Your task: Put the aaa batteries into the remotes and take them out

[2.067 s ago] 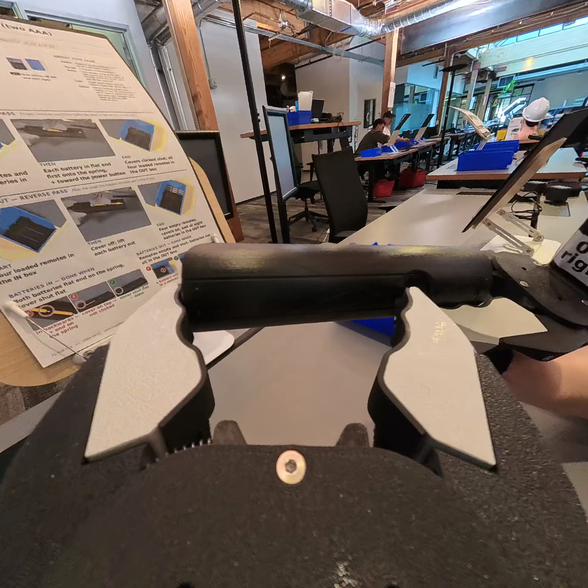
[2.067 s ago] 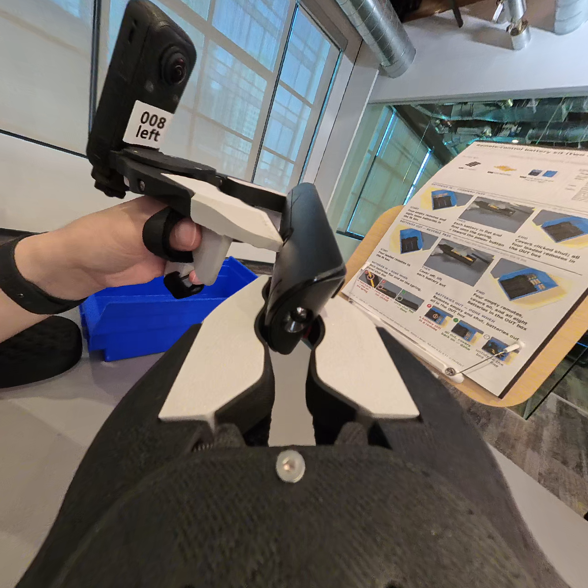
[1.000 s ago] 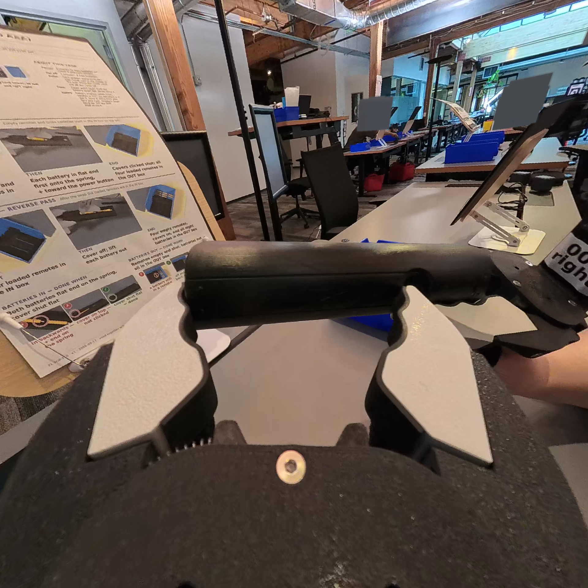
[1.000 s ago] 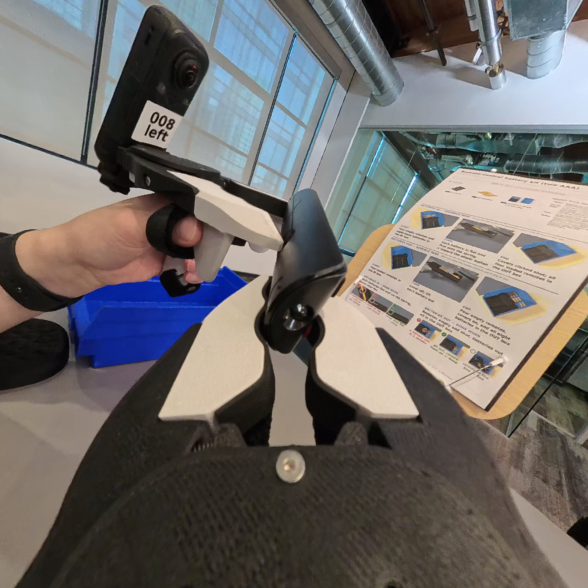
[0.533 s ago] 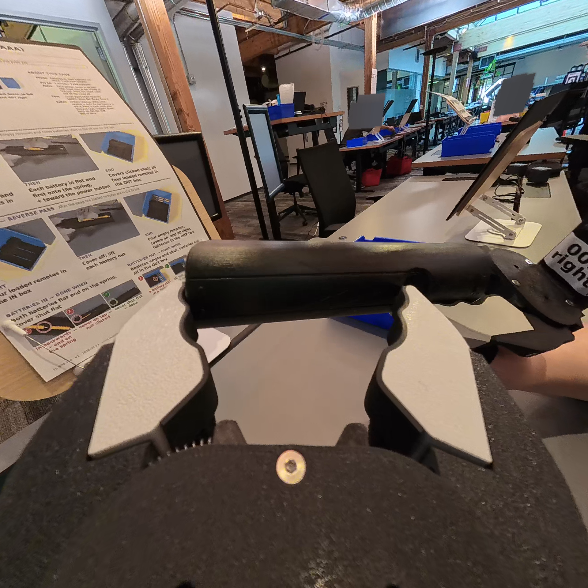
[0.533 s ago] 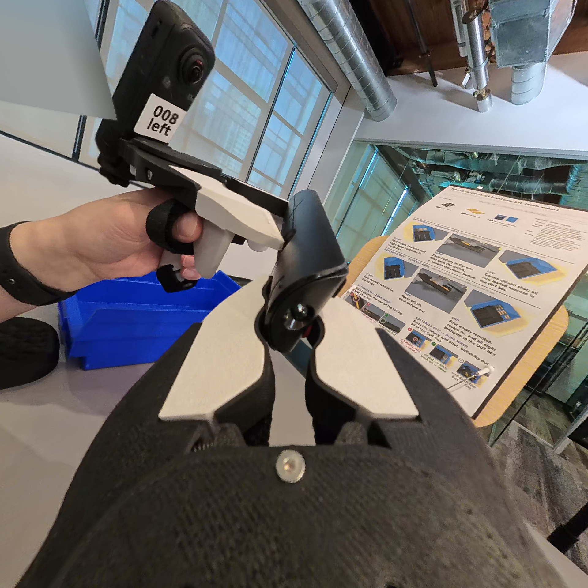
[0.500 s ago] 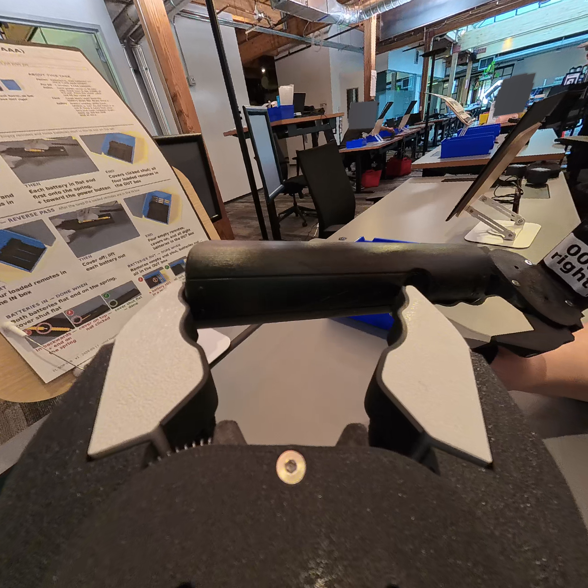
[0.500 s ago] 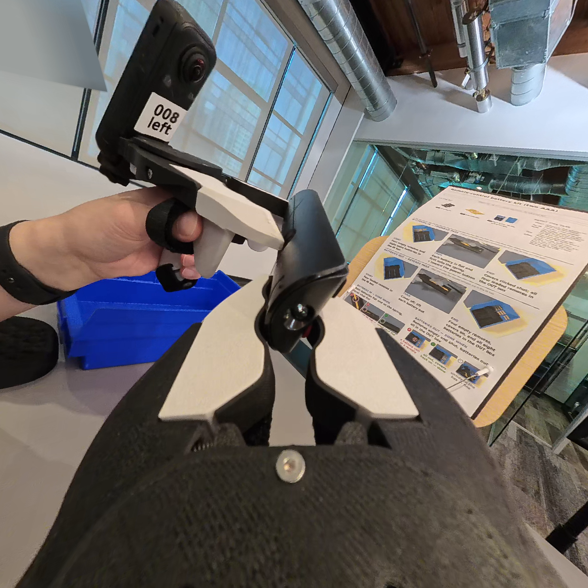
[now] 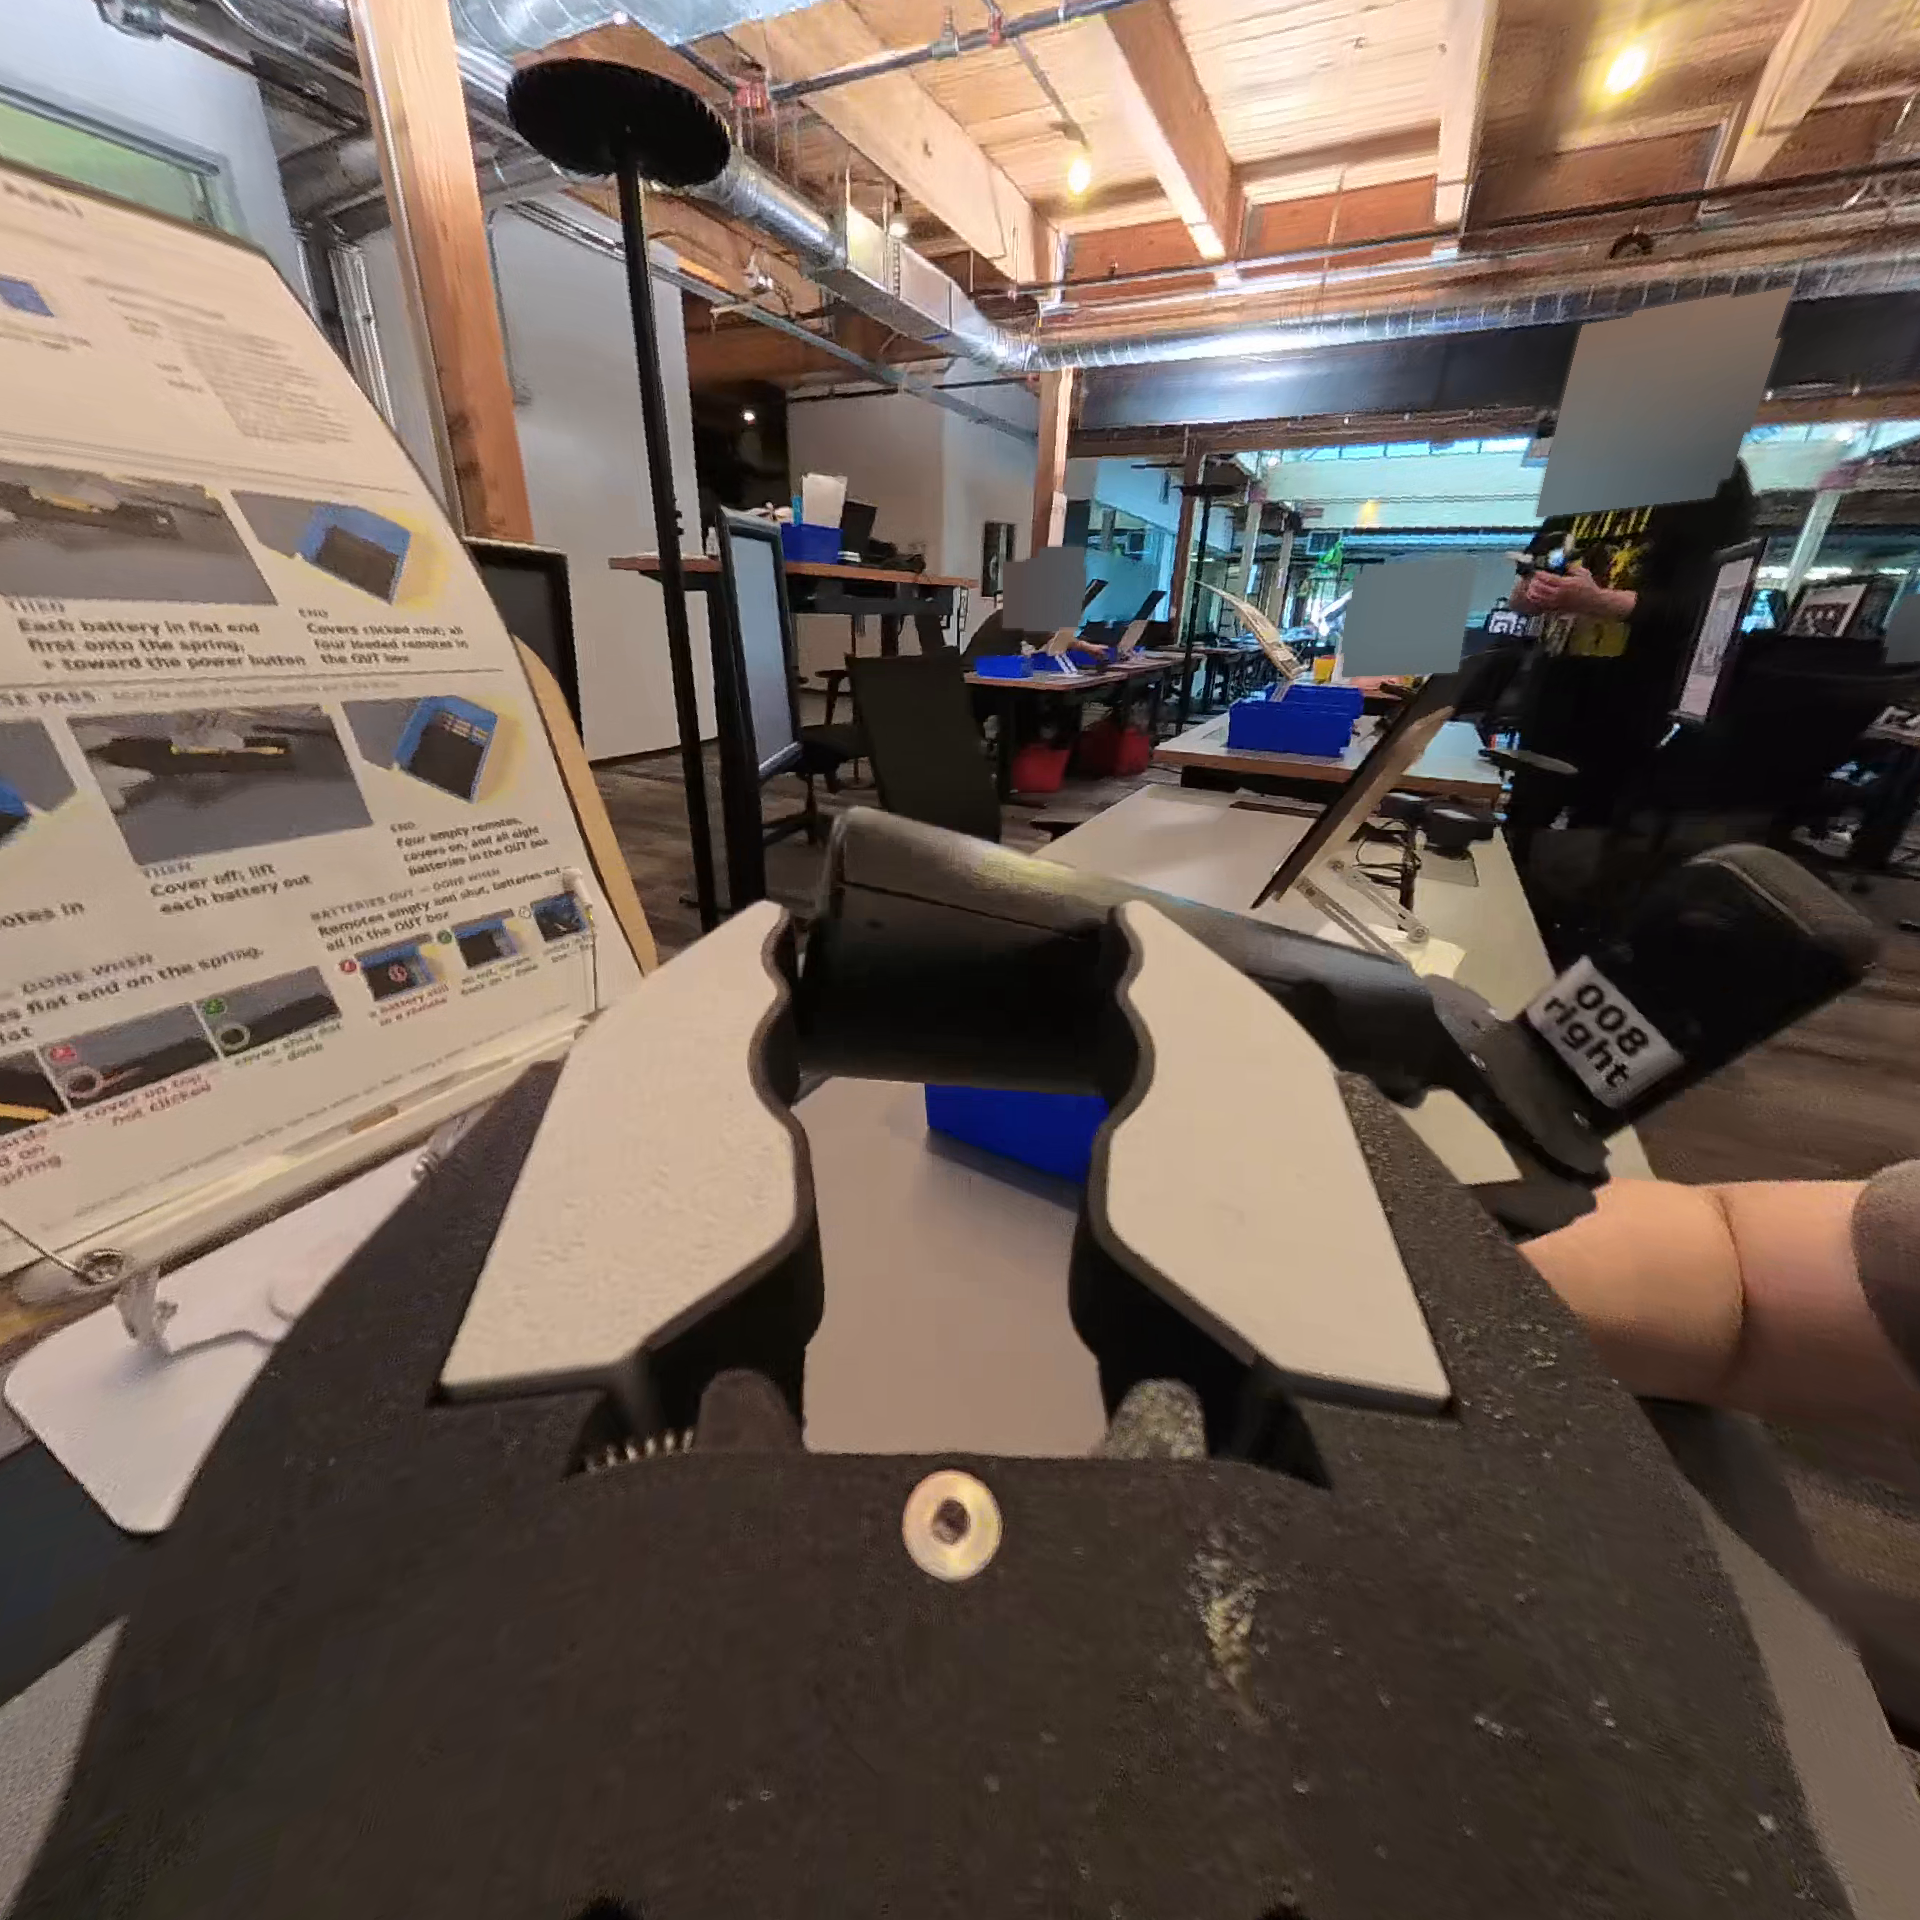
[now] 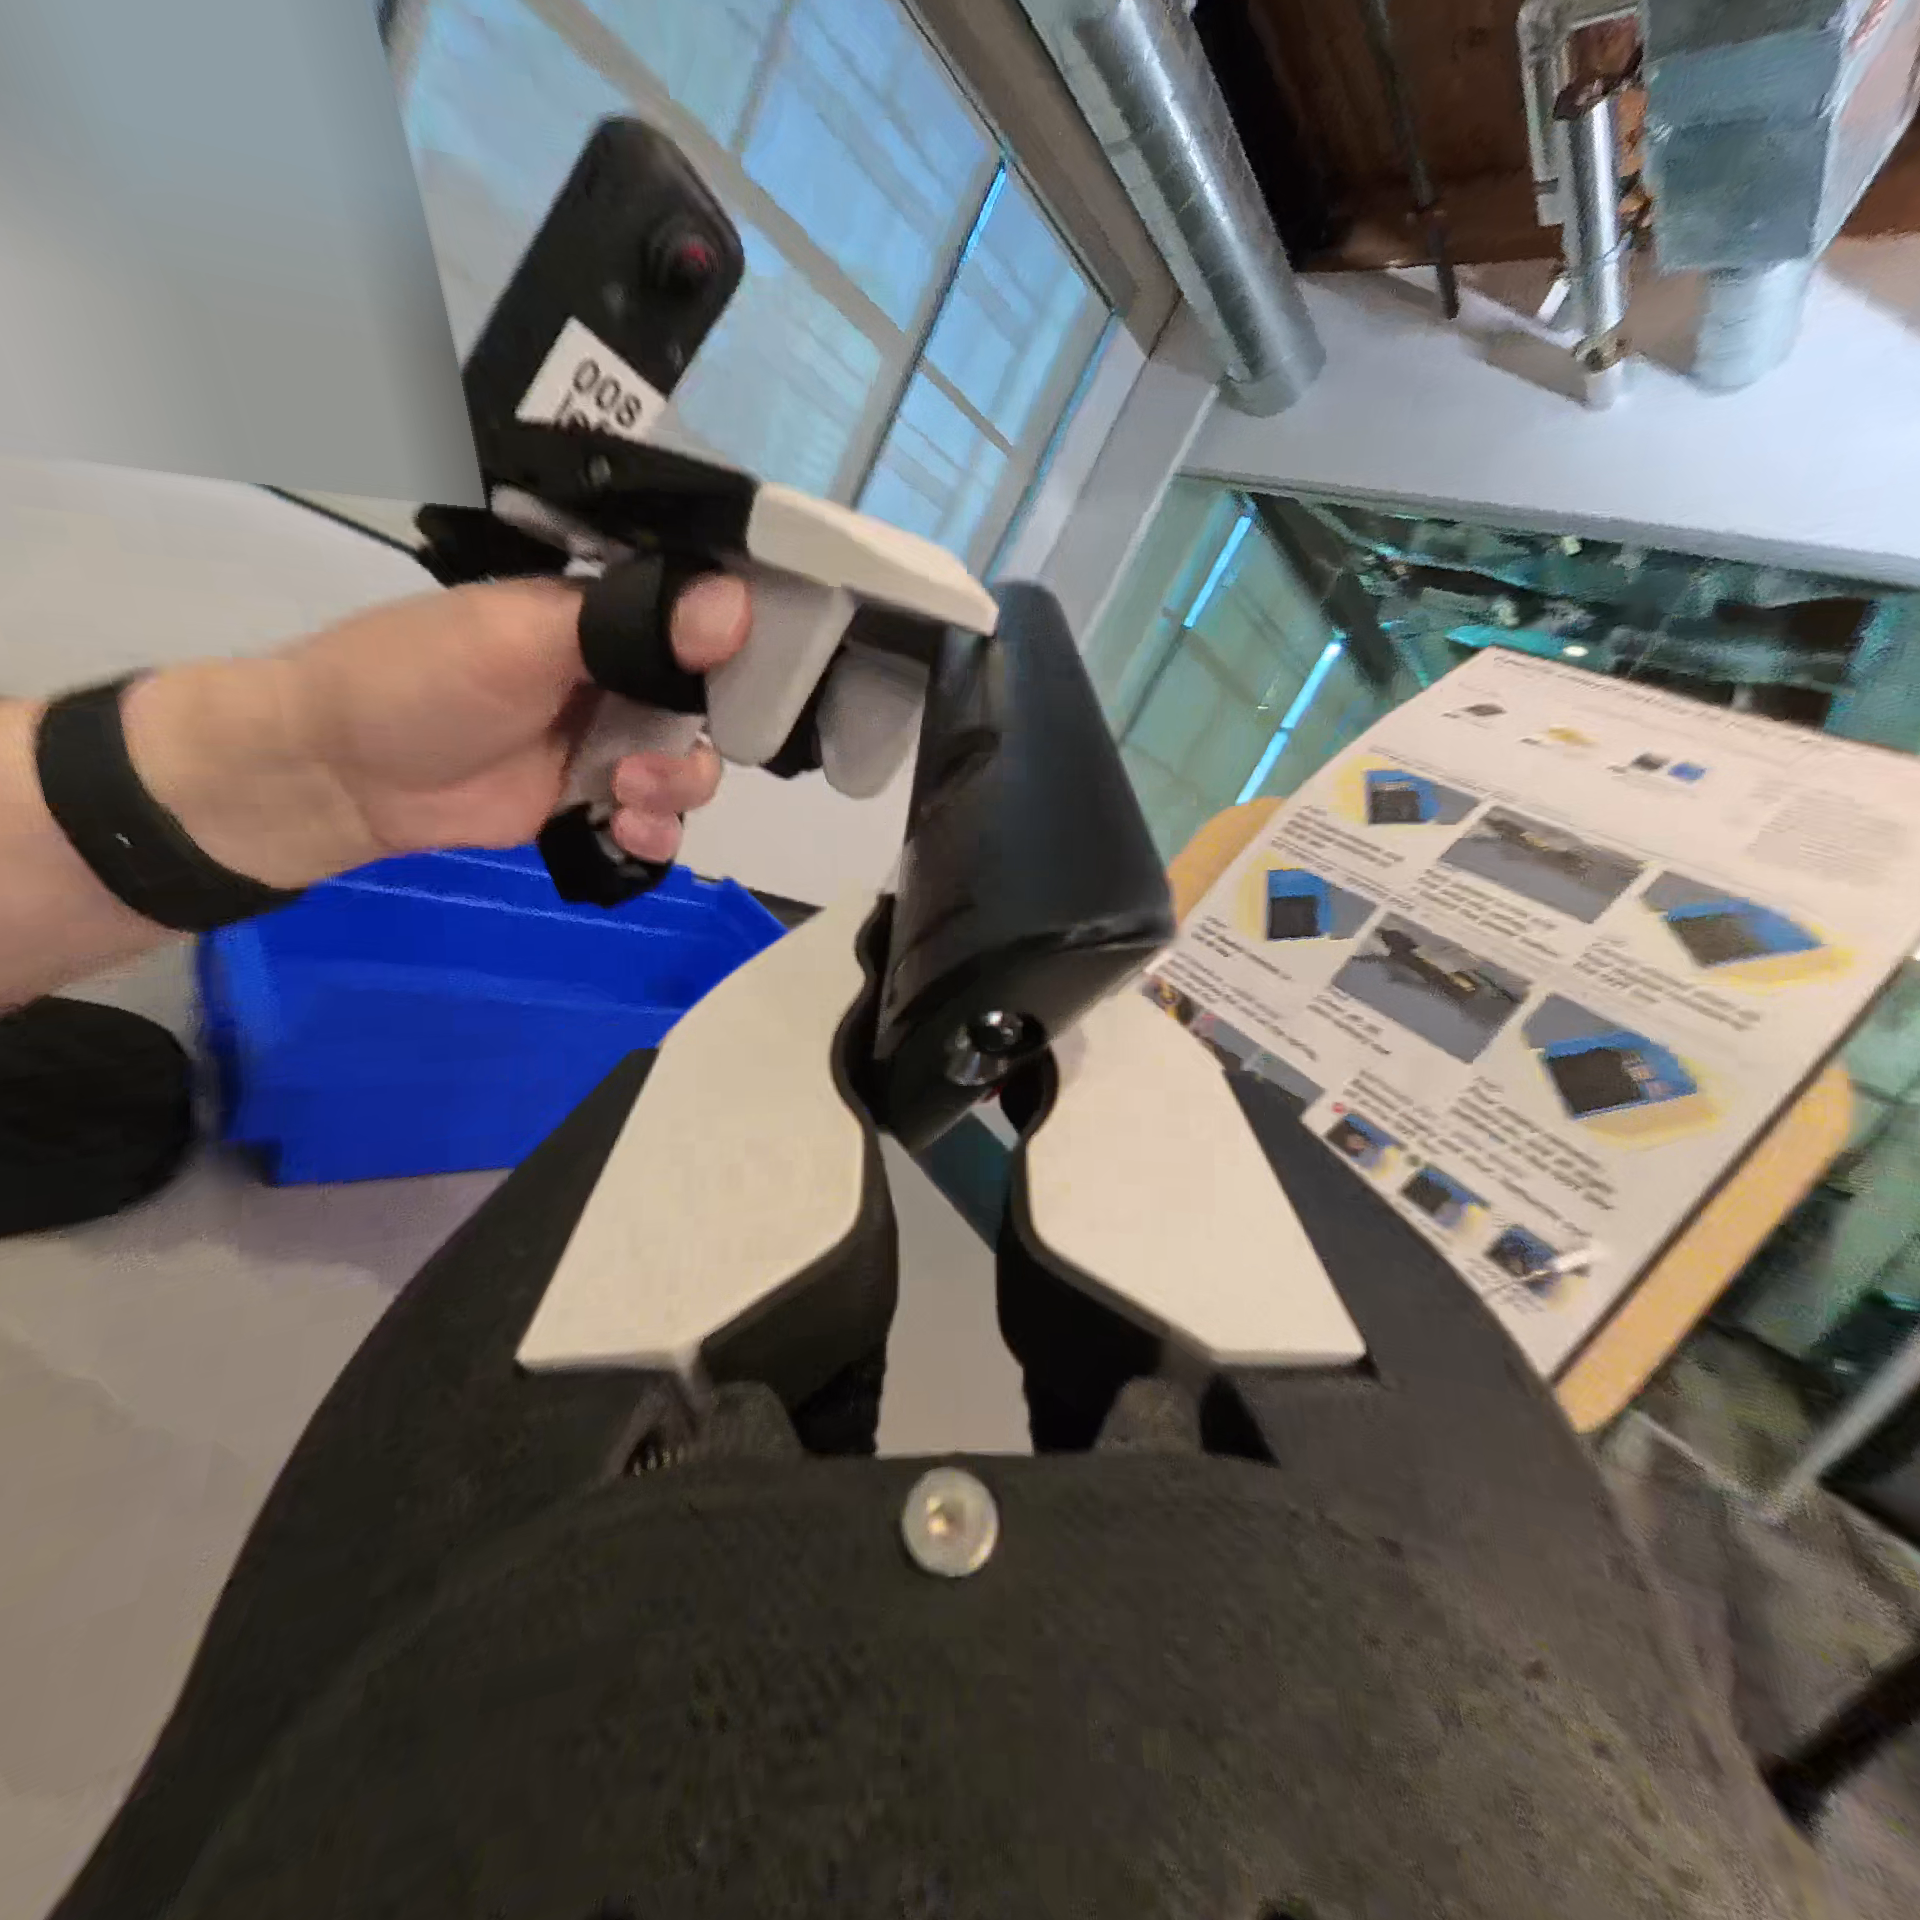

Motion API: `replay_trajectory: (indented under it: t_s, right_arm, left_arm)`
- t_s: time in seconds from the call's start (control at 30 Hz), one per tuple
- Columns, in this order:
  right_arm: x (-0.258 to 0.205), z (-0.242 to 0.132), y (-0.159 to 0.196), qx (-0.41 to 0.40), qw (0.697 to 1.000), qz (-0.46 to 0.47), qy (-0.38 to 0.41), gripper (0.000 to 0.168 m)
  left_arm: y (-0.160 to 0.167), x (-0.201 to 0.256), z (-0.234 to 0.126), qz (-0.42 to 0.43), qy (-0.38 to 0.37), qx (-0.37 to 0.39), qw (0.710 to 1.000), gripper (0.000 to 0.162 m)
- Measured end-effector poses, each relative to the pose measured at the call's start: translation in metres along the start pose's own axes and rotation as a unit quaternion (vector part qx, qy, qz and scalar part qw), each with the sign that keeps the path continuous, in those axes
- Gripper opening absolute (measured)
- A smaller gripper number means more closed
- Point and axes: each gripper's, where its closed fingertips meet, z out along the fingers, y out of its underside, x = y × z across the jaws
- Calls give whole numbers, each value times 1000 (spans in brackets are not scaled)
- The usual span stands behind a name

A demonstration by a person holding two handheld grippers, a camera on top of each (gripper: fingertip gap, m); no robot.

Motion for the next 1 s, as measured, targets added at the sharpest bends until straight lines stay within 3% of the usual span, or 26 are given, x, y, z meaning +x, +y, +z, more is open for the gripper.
replay_trajectory:
  t_s: [0.1, 0.2, 0.33, 0.53, 0.77, 1.0]
  right_arm:
    - [5, 1, 2, -5, 998, 57, -12, 18]
    - [12, 1, 2, 9, 991, 127, -33, 19]
    - [18, 1, 4, 19, 974, 214, -69, 18]
    - [14, 4, 14, 18, 974, 215, -67, 18]
    - [8, 3, 12, 25, 985, 159, -67, 17]
    - [8, 4, 12, 25, 976, 193, -98, 18]
  left_arm:
    - [2, -3, 2, 28, -21, -11, 999, 59]
    - [21, 0, 11, 22, -8, -64, 998, 80]
    - [28, 0, 17, 40, -21, -75, 996, 93]
    - [46, -10, 27, 77, -97, -112, 986, 123]
    - [43, -6, 28, -29, -48, -75, 996, 116]
    - [34, -5, 24, 24, -57, -68, 996, 104]
